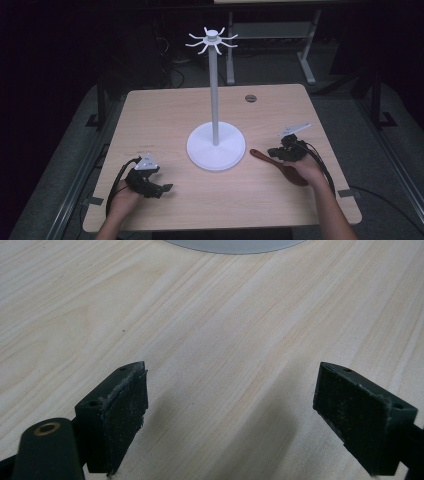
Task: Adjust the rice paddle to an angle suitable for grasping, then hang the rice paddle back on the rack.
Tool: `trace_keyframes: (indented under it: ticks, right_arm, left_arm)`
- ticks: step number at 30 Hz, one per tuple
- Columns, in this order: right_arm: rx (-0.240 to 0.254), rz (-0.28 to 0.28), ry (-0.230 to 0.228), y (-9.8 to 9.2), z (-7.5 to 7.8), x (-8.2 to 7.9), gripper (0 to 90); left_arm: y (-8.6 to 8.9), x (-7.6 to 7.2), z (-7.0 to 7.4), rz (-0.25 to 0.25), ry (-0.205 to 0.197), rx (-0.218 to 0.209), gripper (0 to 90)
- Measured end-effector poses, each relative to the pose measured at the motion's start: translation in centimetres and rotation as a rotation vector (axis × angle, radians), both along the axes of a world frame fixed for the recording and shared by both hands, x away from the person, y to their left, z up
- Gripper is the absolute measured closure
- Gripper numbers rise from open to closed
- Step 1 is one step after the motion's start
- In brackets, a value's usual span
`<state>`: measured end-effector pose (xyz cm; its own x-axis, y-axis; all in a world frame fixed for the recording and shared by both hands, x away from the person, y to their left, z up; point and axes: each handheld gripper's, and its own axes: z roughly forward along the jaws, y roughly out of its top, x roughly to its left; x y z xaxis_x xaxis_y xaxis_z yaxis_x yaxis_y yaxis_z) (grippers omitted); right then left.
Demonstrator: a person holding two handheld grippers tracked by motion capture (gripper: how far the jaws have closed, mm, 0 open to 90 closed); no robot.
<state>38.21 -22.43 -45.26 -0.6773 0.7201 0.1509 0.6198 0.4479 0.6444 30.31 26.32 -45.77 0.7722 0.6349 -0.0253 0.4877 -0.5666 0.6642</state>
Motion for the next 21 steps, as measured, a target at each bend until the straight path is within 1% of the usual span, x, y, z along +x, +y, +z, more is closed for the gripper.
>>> trace_keyframes:
  ticks: [4, 5, 6, 7, 8, 10, 11, 13, 17, 20, 21]
  right_arm:
    - [-0.002, -0.013, -0.005, -0.5, 0.5, -0.2, 75.9]
    - [0.008, -0.011, -0.004, -0.7, 0.7, -0.2, 71.5]
    - [0.015, -0.009, 0.010, -0.8, 0.9, -0.3, 67.1]
    - [0.005, -0.002, 0.012, -0.8, 1.0, -0.4, 62.9]
    - [-0.008, 0.007, 0.015, -0.8, 1.2, -0.6, 60.1]
    - [-0.032, 0.007, 0.024, -0.8, 1.5, -0.9, 56.0]
    - [-0.043, 0.017, 0.022, -0.8, 1.6, -0.9, 55.5]
    - [-0.066, 0.018, 0.031, -0.8, 1.8, -1.1, 54.6]
    - [-0.106, 0.050, 0.040, -0.5, 2.1, -1.3, 54.4]
    - [-0.153, 0.075, 0.050, -0.2, 2.3, -1.6, 54.8]
    - [-0.177, 0.085, 0.051, -0.1, 2.4, -1.7, 54.9]
  left_arm:
    - [0.0, 0.0, 0.0, -0.005, 0.001, 0.003, 13.9]
    - [0.0, 0.0, 0.0, -0.006, 0.001, 0.003, 13.9]
    - [0.0, 0.0, 0.0, -0.006, 0.002, 0.002, 13.9]
    - [0.0, 0.0, 0.0, -0.005, 0.004, 0.002, 13.9]
    - [0.0, 0.0, 0.0, -0.005, 0.005, 0.002, 13.9]
    - [0.0, 0.1, -0.1, -0.006, 0.010, 0.005, 13.9]
    - [0.0, 0.1, -0.1, -0.005, 0.011, 0.004, 13.9]
    - [0.0, 0.1, -0.1, -0.003, 0.016, 0.002, 13.9]
    - [0.0, 0.1, -0.1, -0.006, 0.019, 0.006, 13.9]
    - [-0.1, 0.1, -0.2, -0.007, 0.019, 0.007, 13.9]
    - [-0.1, 0.1, -0.2, -0.005, 0.020, 0.005, 13.9]
